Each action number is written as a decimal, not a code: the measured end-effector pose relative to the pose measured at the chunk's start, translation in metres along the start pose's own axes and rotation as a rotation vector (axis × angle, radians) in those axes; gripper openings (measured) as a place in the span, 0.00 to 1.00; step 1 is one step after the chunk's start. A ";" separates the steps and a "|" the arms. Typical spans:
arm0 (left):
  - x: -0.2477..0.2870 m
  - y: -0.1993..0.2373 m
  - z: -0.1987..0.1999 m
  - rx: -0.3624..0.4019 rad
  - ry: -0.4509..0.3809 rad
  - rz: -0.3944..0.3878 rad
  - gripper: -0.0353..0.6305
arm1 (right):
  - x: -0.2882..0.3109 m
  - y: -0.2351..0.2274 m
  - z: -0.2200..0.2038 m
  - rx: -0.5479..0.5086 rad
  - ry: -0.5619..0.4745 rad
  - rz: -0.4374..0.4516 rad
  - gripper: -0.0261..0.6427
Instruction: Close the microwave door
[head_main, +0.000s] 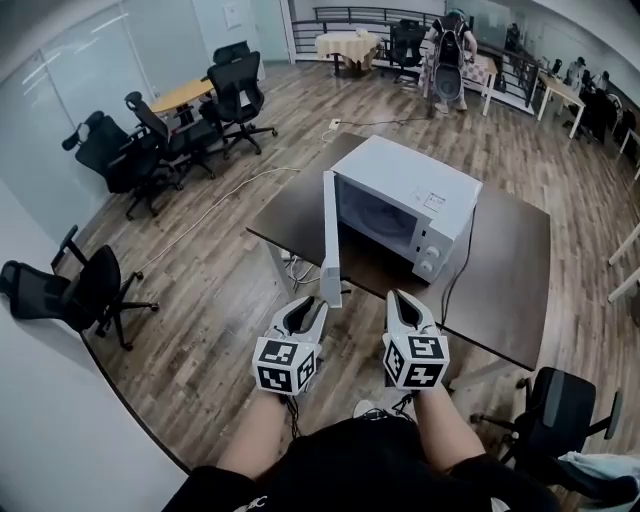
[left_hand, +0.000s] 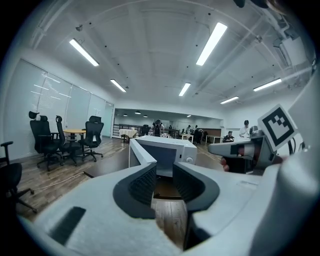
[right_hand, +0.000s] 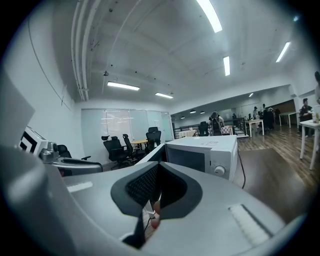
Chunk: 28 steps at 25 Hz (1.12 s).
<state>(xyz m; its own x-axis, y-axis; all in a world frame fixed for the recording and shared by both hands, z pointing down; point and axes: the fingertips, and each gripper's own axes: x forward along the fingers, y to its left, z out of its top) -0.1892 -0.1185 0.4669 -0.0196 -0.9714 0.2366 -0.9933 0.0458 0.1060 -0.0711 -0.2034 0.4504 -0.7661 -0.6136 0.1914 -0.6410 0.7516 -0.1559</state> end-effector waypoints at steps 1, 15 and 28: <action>0.008 0.004 0.000 -0.007 0.005 -0.004 0.22 | 0.009 -0.004 0.001 -0.001 0.004 0.010 0.05; 0.083 0.055 -0.038 0.042 0.160 -0.075 0.38 | 0.081 -0.022 -0.004 -0.002 0.090 0.043 0.05; 0.131 0.070 -0.063 0.144 0.262 -0.280 0.42 | 0.116 -0.033 -0.009 0.009 0.114 -0.077 0.05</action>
<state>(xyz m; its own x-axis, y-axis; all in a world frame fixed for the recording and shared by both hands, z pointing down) -0.2542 -0.2277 0.5661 0.2646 -0.8486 0.4582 -0.9624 -0.2626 0.0696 -0.1383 -0.2971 0.4867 -0.7048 -0.6374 0.3114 -0.6983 0.7009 -0.1457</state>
